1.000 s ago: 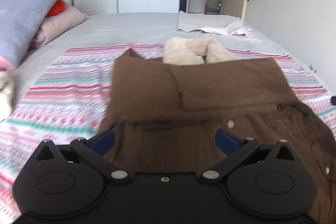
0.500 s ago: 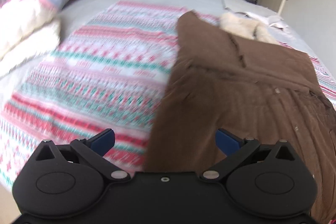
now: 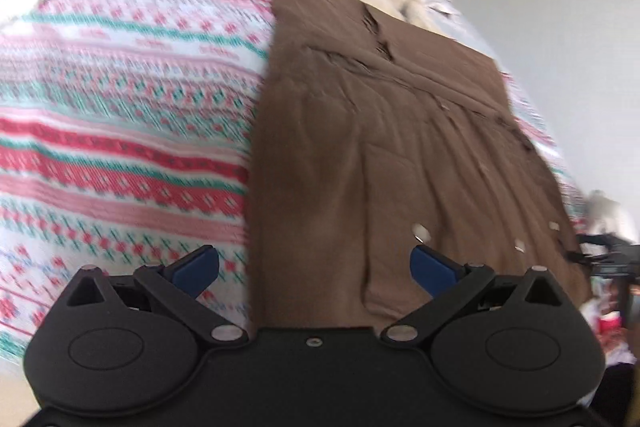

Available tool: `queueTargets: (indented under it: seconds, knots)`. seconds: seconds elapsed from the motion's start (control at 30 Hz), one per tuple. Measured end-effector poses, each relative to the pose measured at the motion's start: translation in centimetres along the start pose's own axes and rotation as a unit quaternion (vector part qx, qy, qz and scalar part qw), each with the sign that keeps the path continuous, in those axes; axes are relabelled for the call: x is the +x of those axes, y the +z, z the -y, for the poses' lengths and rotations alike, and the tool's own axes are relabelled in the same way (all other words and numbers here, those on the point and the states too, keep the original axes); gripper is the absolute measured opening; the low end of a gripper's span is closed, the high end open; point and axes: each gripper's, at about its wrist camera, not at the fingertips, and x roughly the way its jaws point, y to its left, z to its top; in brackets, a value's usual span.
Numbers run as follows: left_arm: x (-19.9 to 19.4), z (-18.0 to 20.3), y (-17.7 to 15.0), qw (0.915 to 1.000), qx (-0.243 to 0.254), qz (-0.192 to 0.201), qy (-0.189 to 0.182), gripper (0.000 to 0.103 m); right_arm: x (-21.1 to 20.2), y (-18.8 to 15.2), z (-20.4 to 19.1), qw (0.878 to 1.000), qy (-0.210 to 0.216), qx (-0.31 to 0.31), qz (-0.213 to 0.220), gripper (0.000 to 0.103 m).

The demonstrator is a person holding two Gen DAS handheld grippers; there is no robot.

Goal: Fold large clothes

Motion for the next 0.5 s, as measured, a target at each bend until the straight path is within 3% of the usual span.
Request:
queueTargets:
  seconds: [0.13, 0.3, 0.4, 0.5]
  knots:
    - [0.3, -1.2, -0.5, 0.9978, -0.030, -0.043, -0.040, 0.103, -0.2, -0.5, 1.8, 0.997, 0.065, 0.035, -0.034, 0.103]
    - [0.3, -1.2, -1.5, 0.9962, -0.003, -0.063, -0.060, 0.103, -0.6, -1.8, 4.9, 0.987, 0.135, 0.082, -0.032, 0.103]
    - [0.0, -1.3, -2.1, 0.9951, 0.002, -0.064, -0.075, 0.102, -0.8, -2.6, 6.4, 0.980, 0.160, 0.113, -0.027, 0.102]
    - [-0.4, -1.5, -2.3, 0.9947, -0.007, -0.059, -0.084, 0.101, -2.0, -3.1, 7.6, 0.978, 0.157, 0.138, -0.004, 0.102]
